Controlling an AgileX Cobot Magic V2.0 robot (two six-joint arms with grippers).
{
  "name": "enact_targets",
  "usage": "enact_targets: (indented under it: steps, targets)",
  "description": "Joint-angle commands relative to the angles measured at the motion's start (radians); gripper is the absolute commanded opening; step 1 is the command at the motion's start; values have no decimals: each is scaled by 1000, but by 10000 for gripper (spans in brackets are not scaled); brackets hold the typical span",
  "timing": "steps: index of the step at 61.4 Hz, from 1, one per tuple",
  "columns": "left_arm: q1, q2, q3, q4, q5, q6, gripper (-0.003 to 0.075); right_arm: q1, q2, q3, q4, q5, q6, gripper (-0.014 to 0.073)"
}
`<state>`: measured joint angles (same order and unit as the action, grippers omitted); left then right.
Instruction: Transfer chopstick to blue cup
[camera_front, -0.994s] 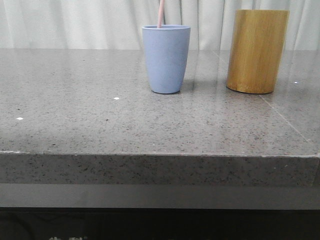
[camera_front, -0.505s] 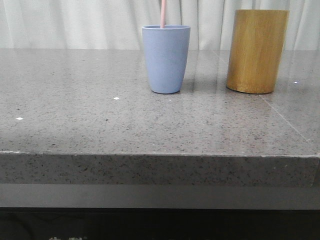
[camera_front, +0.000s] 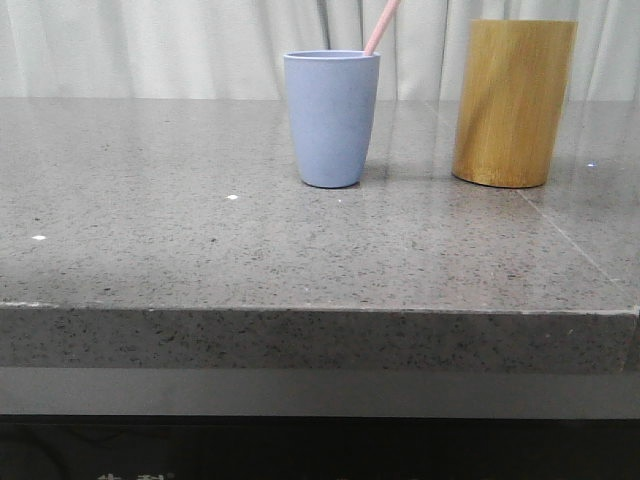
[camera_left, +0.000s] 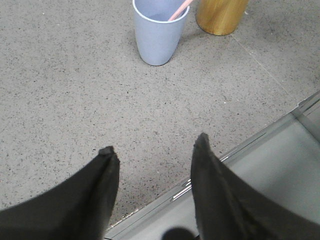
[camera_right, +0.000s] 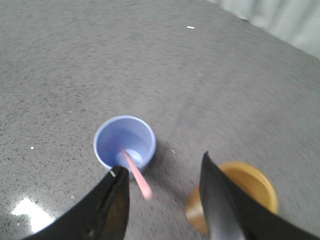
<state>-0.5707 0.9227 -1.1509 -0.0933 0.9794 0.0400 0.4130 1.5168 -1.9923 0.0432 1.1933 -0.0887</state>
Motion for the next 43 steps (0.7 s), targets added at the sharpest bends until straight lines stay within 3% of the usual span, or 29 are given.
enact_targets:
  steps: [1,28,43]
  targets:
    - [-9,-7,-26,-14,-71,-5,333,-5,-124,42,-43,-15,77,360]
    - [-9,-7,-26,-14,-71,-5,333,-5,-642,755,-43,-291,150,360]
    - [-9,-7,-26,-14,-71,-5,333,-5,-861,1003,-43,-350,164,360]
